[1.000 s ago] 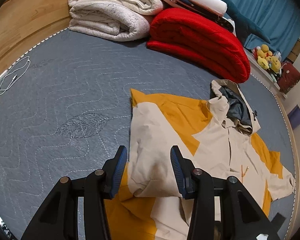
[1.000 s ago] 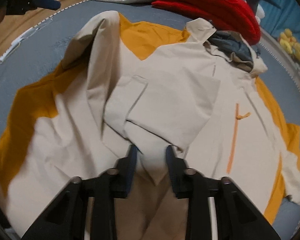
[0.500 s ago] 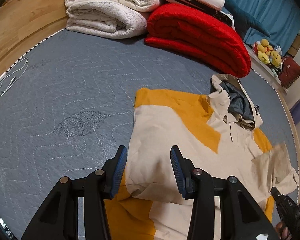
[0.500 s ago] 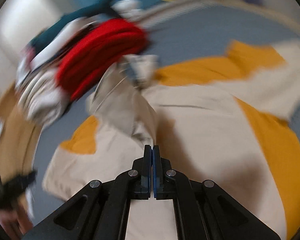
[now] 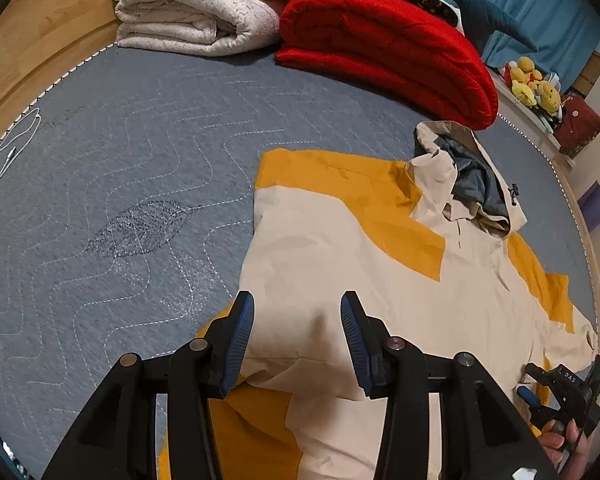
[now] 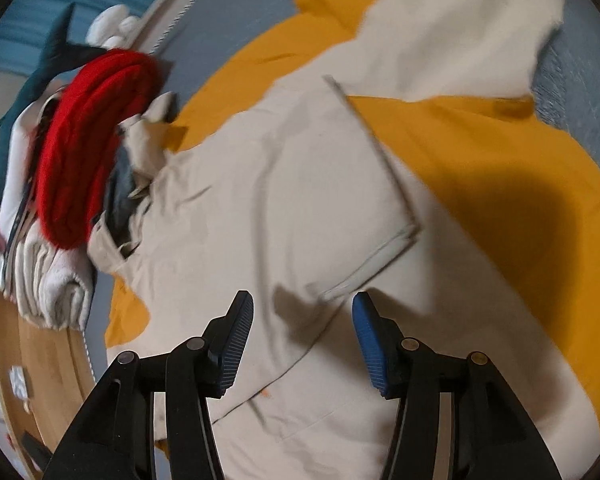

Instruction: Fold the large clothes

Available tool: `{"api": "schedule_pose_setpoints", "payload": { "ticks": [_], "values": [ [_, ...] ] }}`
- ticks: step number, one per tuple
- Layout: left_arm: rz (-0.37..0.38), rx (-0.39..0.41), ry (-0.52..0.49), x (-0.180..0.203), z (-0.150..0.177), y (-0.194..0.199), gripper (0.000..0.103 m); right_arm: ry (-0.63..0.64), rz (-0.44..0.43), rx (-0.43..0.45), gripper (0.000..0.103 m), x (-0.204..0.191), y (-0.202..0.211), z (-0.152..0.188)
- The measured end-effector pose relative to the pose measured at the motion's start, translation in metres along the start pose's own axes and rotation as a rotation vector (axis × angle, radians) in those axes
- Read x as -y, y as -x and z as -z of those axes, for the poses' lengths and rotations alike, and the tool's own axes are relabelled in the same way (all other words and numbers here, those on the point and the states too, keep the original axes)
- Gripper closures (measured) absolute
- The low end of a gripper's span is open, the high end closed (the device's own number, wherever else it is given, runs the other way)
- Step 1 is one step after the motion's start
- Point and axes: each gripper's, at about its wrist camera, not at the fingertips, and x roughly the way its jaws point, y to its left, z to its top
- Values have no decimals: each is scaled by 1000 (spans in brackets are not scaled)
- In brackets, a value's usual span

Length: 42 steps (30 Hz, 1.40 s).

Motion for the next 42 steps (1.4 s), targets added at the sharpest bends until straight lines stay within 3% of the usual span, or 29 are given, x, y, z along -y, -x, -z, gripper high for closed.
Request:
{"api": "schedule_pose_setpoints", "payload": {
  "ticks": [1,3,8,10,12,16,19,22,26,30,36,40,42],
  "values": [
    [-4,-4,-2,-1,0,-1,62,-12,25,-2,52,4,0,-5],
    [-11,-12,-1,-2,0,-3,62,-33,38,2,70,11,-1,-11],
    [-18,-42,11,-6,3,-11,62,-36,-12,7,93,13,3,-25],
    [-20,-53,6,-6,3,-14,62,8,-4,77,94,6,20,-30],
    [-18,-75,-4,-4,5,-19,62,109,33,218,94,-14,47,-33],
    [-4,-143,-32,2,16,-35,62,179,40,321,94,-29,69,-42],
    [15,-209,-49,4,28,-52,62,196,73,277,93,-28,62,-51],
    [1,-260,-60,3,38,-67,62,158,158,226,83,-18,53,-58],
    [-14,-271,-57,-1,41,-74,62,126,246,292,70,-7,64,-62],
    [-50,-279,-77,-2,44,-80,63,176,227,337,55,-16,73,-65],
    [-127,-283,-106,-1,47,-83,66,220,202,189,54,-16,42,-71],
    [-47,-225,-102,7,39,-64,68,189,212,126,54,-4,27,-74],
    [-41,-220,-115,7,38,-63,68,185,208,112,54,-1,25,-76]
  ]
}}
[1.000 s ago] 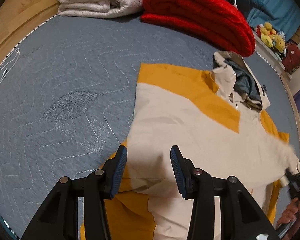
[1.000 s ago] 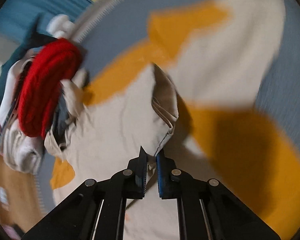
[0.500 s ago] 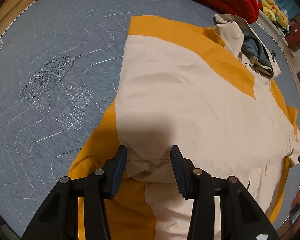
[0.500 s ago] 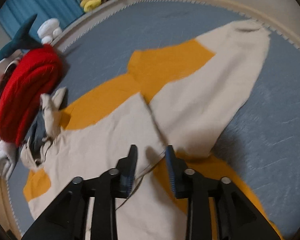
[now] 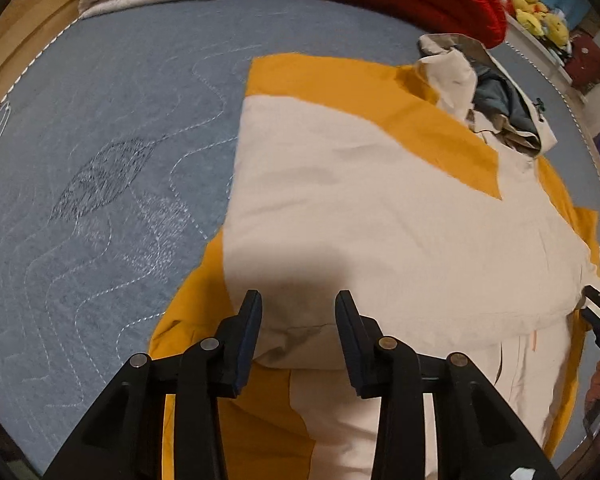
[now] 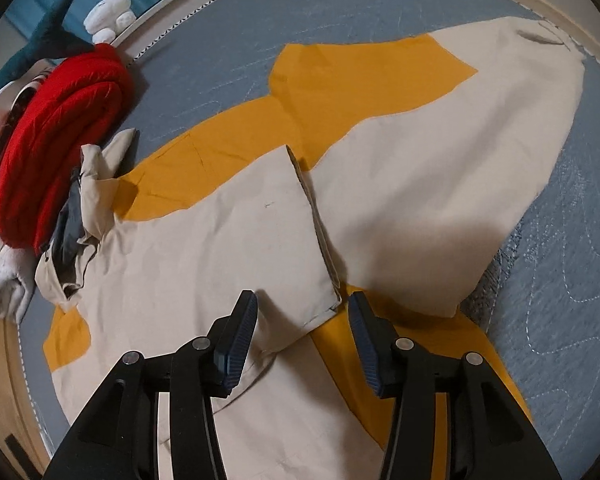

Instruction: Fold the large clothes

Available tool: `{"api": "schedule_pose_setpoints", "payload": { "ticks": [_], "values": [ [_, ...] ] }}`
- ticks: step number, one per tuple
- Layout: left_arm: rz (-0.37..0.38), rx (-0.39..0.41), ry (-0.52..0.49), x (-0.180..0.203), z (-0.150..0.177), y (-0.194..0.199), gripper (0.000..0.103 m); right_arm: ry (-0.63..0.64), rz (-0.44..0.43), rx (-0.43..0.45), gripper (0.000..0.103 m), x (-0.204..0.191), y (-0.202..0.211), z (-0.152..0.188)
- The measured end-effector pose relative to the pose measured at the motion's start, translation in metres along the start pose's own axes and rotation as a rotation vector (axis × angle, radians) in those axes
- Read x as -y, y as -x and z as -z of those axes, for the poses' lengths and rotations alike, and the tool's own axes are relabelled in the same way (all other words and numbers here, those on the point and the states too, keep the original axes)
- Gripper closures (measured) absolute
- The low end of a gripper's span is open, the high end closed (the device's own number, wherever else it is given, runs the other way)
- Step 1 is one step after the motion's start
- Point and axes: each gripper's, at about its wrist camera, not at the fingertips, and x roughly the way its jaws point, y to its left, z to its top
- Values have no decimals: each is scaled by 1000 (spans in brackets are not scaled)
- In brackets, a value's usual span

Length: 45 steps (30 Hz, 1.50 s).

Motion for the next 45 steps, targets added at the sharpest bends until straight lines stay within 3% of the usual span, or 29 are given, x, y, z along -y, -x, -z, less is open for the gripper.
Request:
{"api": "schedule_pose_setpoints", "payload": {
  "ticks": [4,5,6,9,12,16,19,22,25,27,29,31,32,35,45],
  "values": [
    [-8,-27,3,-5,4,-7,68,-18,-15,-24,54,7,-5,-2],
    [-10,-25,1,-3,2,-6,68,-25,-27,-36,58,7,-8,-2],
    [-8,-20,-1,-3,2,-5,68,-30,-39,-41,70,8,-9,-2],
    [-2,-15,-1,1,1,-5,68,-28,-51,-11,86,7,-4,-2],
    [0,-24,0,-1,0,-9,68,-66,-52,34,90,5,12,2],
    [-12,-46,-4,-3,1,-14,68,-56,36,52,88,1,24,6],
    [-36,-60,-10,-2,2,-20,68,-66,108,29,78,9,17,4],
    [-47,-39,-14,0,1,-15,68,-50,211,183,74,8,44,0],
    [-47,-38,-24,0,2,-16,68,65,154,279,62,-13,61,-4],
    [-60,-60,-33,-1,6,-26,67,171,63,227,52,-32,50,-3],
    [-76,-71,-50,-2,9,-35,67,194,-22,70,52,-38,21,3],
    [-88,-68,-58,1,9,-33,67,224,4,-97,52,-39,-14,18],
    [-91,-61,-51,2,8,-29,66,281,63,-118,53,-42,-24,28],
    [-53,7,-39,11,7,-3,67,374,124,-68,53,-59,-13,35],
    [60,313,-182,93,42,77,66,425,125,133,53,-59,71,37]
  ]
}}
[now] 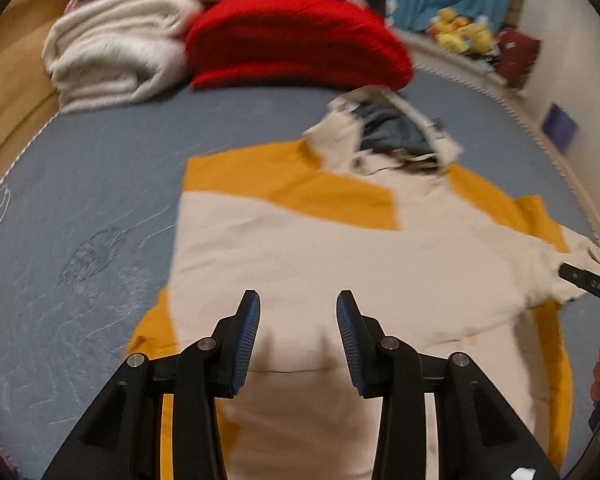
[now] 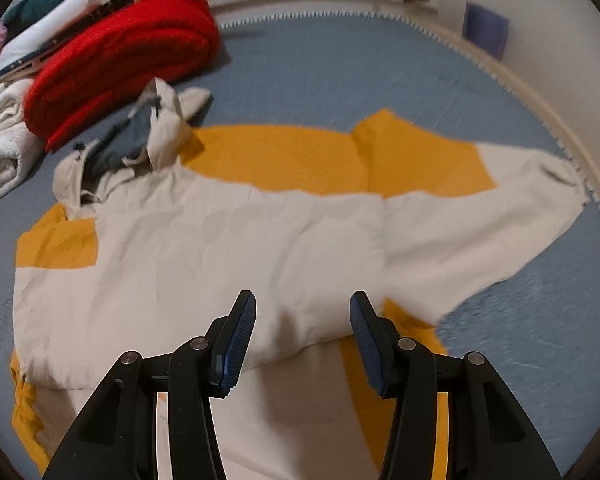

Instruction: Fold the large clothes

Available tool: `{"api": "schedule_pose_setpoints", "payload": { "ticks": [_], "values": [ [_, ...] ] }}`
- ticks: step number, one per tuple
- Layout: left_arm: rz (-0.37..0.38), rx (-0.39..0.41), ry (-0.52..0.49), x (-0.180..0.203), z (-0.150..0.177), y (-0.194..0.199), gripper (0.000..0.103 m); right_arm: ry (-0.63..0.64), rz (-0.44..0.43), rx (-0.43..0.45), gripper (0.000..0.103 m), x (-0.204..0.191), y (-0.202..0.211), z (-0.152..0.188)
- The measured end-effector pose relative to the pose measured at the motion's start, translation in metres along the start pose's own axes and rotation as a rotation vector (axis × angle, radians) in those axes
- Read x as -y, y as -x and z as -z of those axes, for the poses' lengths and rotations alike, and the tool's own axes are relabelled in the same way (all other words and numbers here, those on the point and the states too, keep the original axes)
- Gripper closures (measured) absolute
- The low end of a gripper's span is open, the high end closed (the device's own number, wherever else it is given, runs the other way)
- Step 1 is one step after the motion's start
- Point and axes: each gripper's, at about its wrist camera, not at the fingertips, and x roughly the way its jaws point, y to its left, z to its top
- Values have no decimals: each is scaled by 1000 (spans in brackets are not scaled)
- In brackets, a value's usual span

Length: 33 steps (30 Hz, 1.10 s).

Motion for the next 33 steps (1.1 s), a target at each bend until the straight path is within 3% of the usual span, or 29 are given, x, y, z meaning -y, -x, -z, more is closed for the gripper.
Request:
{"api": "schedule_pose_setpoints", "payload": {
  "ticks": [4,8,13,18,24,25,27,29,33],
  "values": [
    [64,43,-52,37,3,17,66,1,0,31,53,10,24,1],
    [126,35,-93,70,5,26,65,13,8,44,53,23,37,4],
    [122,55,-146,94,6,29,64,17,20,64,53,50,46,2],
    [128,61,-136,98,3,25,64,14,41,83,53,91,46,-5],
    [129,50,-138,102,0,17,64,-97,29,100,54,161,46,-17],
    [125,47,-139,103,0,15,64,-117,29,103,56,172,46,-18],
    [127,42,-134,102,0,13,64,-181,10,110,75,201,45,-21],
    [131,39,-128,101,-1,12,64,-228,-4,102,85,222,41,-21],
    [130,35,-127,99,-1,9,64,-297,14,105,86,268,32,-21]
  ]
}}
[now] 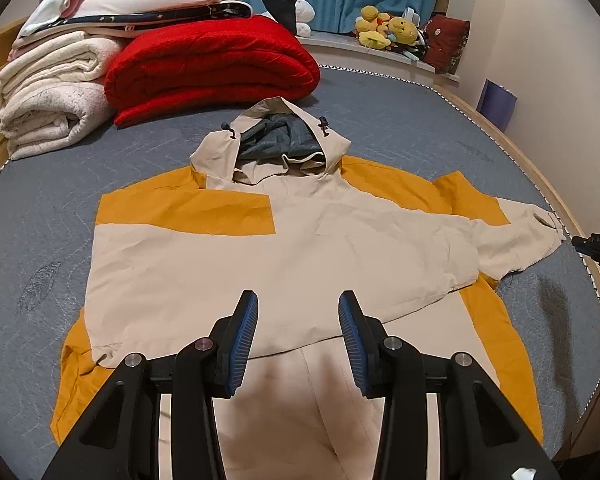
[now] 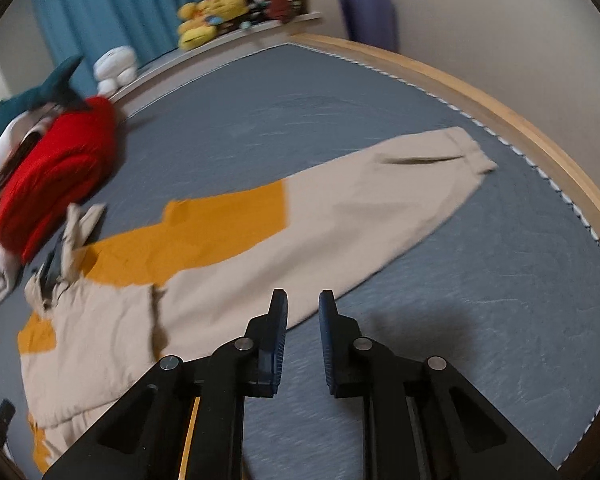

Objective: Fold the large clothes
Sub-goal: 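Lift the sleeve and fold it across the body with the right gripper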

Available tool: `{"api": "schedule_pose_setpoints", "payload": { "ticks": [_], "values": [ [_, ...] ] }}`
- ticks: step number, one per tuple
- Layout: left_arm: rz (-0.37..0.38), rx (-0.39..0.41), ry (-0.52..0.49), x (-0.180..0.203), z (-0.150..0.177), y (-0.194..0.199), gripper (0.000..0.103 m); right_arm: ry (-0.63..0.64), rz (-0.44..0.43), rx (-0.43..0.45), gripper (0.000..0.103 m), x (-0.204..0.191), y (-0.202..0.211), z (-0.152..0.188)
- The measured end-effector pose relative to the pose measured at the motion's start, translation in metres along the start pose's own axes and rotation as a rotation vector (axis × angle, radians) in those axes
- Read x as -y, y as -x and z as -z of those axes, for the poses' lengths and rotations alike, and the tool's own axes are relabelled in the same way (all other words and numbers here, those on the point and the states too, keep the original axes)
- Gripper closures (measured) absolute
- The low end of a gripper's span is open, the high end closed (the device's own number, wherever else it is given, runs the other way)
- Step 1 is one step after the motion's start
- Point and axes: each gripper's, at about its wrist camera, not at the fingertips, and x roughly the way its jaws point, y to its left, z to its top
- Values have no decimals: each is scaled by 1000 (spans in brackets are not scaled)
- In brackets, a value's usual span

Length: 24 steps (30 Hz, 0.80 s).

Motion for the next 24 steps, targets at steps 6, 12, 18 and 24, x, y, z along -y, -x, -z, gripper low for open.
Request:
{"api": "schedule_pose_setpoints", "payload": {
  "ticks": [6,12,18,24],
  "values": [
    [1,-32,4,-2,3,-9,64,-60,14,14,74,60,-20,-26],
    [3,-49,2,-2,4,-18,64,-197,-12,-3,60,111,-59,-37],
    [7,-73,14,-3,5,-30,64,-360,-75,-32,60,141,-102,-26],
    [6,-93,20,-6,3,-44,64,-453,-104,-40,60,149,-135,-18]
  ]
}}
